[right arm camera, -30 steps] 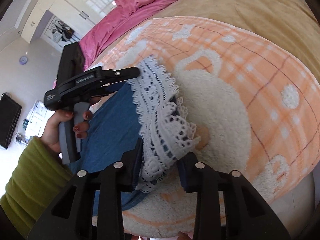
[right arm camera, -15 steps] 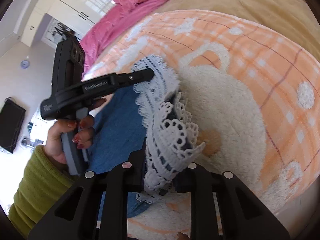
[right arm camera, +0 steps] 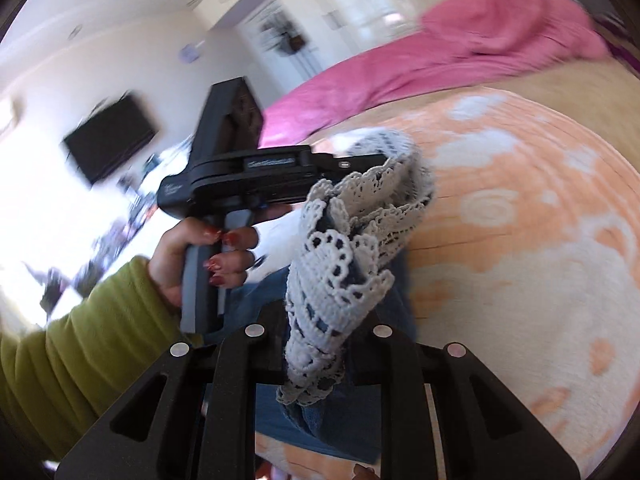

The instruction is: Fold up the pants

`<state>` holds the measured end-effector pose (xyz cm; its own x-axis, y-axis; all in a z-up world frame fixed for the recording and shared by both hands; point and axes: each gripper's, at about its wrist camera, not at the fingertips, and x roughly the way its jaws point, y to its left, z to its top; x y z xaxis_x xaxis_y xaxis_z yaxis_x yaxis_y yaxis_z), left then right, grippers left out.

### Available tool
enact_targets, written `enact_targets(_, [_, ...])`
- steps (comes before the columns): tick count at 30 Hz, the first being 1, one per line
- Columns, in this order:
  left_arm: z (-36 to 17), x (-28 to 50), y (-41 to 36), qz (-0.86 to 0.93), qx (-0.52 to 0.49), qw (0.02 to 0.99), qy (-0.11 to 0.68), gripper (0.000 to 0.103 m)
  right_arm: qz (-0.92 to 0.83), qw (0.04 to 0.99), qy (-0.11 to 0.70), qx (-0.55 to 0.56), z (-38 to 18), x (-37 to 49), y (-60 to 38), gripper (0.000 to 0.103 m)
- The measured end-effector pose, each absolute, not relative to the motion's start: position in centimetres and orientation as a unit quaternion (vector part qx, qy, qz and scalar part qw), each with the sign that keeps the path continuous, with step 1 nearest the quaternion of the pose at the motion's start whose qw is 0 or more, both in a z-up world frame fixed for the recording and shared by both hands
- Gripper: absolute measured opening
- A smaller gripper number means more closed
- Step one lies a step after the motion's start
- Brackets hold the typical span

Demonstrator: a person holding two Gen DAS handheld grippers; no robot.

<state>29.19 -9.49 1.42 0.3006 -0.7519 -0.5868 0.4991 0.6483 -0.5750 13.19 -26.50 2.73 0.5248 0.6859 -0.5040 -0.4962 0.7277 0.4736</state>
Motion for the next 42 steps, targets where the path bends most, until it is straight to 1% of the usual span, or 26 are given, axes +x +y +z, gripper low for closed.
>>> enact_targets(3, [-0.2, 28.7, -6.6, -0.351, -0.187, 0.796, 0.457, 0.028, 0.347, 0.855, 0.378, 0.075, 1.5, 13.4, -23.0, 0.018])
enact_targets(4, [-0.4, 28.3, -5.4, -0.339, -0.21, 0.798, 0.452, 0.034, 0.346, 0.853, 0.388, 0.048, 1.0, 13.4, -21.5, 0.018])
enact_targets(6, [-0.3, 27.3, -2.9, -0.329, -0.252, 0.804, 0.428, 0.04, 0.352, 0.849, 0.395, 0.005, 0.5, 13.1, -19.2, 0.018])
enact_targets(7, [-0.2, 26.8, -1.7, -0.322, -0.274, 0.805, 0.417, 0.052, 0.355, 0.848, 0.393, -0.018, 0.3, 12.7, -18.2, 0.018])
enact_targets(8, [-0.2, 25.9, -0.1, -0.314, -0.299, 0.804, 0.408, 0.061, 0.36, 0.847, 0.386, -0.057, 0.1, 12.1, -16.8, 0.018])
enact_targets(11, [-0.1, 24.3, 2.2, -0.297, -0.326, 0.802, 0.403, 0.07, 0.363, 0.838, 0.371, -0.167, -1.1, 10.1, -13.4, 0.023])
enact_targets(13, [-0.5, 23.7, 3.1, -0.271, -0.324, 0.802, 0.421, 0.074, 0.372, 0.822, 0.38, -0.202, -2.1, 9.5, -12.2, 0.033])
enact_targets(14, [-0.7, 23.4, 3.4, -0.268, -0.329, 0.799, 0.426, 0.077, 0.376, 0.819, 0.379, -0.211, -2.2, 9.3, -11.9, 0.036])
enact_targets(16, [-1.3, 23.0, 4.0, -0.252, -0.335, 0.79, 0.447, 0.079, 0.394, 0.812, 0.373, -0.215, -2.0, 8.8, -11.8, 0.049])
enact_targets(18, [-1.6, 22.9, 4.7, -0.242, -0.345, 0.785, 0.455, 0.079, 0.412, 0.81, 0.371, -0.192, -1.4, 8.9, -12.4, 0.058])
enact_targets(21, [-1.9, 22.6, 5.3, -0.227, -0.355, 0.783, 0.458, 0.079, 0.423, 0.812, 0.373, -0.149, -0.4, 9.9, -14.0, 0.061])
enact_targets(22, [-2.1, 22.6, 5.4, -0.222, -0.353, 0.785, 0.458, 0.079, 0.418, 0.817, 0.373, -0.132, -0.1, 10.4, -14.8, 0.067])
enact_targets(24, [-2.1, 22.6, 5.2, -0.21, -0.333, 0.795, 0.462, 0.079, 0.411, 0.826, 0.375, -0.087, 0.6, 11.6, -16.7, 0.071])
enact_targets(27, [-2.5, 22.5, 4.6, -0.206, -0.31, 0.8, 0.471, 0.079, 0.395, 0.836, 0.381, -0.004, 1.4, 13.5, -19.9, 0.074])
enact_targets(29, [-2.8, 22.4, 4.1, -0.207, -0.297, 0.801, 0.477, 0.079, 0.385, 0.843, 0.371, 0.05, 2.1, 14.4, -22.2, 0.074])
enact_targets(30, [-2.9, 22.4, 4.0, -0.205, -0.292, 0.803, 0.477, 0.079, 0.383, 0.845, 0.369, 0.065, 2.6, 13.9, -21.9, 0.076])
enact_targets(31, [-2.9, 22.4, 3.9, -0.203, -0.29, 0.805, 0.476, 0.079, 0.382, 0.846, 0.363, 0.082, 2.9, 14.2, -22.2, 0.083])
enact_targets(34, [-3.0, 22.6, 3.8, -0.206, -0.289, 0.806, 0.474, 0.079, 0.339, 0.866, 0.355, 0.099, 3.6, 14.9, -23.3, 0.084])
enact_targets(37, [-3.1, 22.9, 3.7, -0.195, -0.276, 0.811, 0.478, 0.079, 0.265, 0.875, 0.396, 0.079, 2.8, 17.6, -23.8, 0.083])
enact_targets(38, [-3.3, 23.0, 3.7, -0.195, -0.277, 0.81, 0.48, 0.079, 0.242, 0.868, 0.426, 0.081, 2.2, 19.1, -24.1, 0.083])
enact_targets(40, [-3.5, 23.1, 3.8, -0.195, -0.281, 0.806, 0.483, 0.079, 0.227, 0.852, 0.459, 0.111, 1.1, 21.3, -25.1, 0.072])
enact_targets(42, [-3.5, 23.3, 3.6, -0.198, -0.278, 0.807, 0.482, 0.079, 0.213, 0.844, 0.476, 0.128, 0.6, 23.6, -25.4, 0.071])
